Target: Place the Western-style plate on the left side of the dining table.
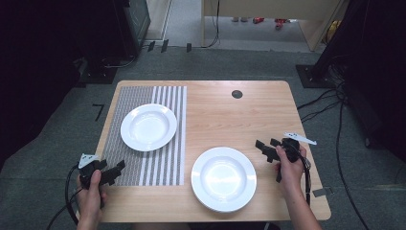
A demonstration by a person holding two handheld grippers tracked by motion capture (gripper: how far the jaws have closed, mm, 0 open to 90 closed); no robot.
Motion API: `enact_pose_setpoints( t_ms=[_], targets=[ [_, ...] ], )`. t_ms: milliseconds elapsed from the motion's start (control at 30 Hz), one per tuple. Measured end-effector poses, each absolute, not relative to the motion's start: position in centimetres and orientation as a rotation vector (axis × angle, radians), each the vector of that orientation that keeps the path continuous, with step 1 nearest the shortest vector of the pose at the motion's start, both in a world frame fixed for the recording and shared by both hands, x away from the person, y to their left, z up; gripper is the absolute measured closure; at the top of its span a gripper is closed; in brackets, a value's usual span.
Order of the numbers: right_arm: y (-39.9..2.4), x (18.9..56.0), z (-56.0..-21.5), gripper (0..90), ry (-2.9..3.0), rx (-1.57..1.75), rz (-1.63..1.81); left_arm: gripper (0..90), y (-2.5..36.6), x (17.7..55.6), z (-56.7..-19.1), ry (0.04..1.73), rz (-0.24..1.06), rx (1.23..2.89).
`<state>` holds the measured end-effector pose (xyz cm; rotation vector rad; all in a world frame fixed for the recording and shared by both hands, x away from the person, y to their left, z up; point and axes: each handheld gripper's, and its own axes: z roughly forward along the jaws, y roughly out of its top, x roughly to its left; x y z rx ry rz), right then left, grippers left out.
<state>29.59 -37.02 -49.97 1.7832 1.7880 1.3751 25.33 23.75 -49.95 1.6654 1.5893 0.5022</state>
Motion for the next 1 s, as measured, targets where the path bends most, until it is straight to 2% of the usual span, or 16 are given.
enact_pose_setpoints(
  t_ms=[1000],
  targets=[
    [-43.3,26.0,-52.2,16.8,1.700,1.893,1.168,23.2,24.7,23.4,-50.9,1.585,0.552,1.752]
  ],
)
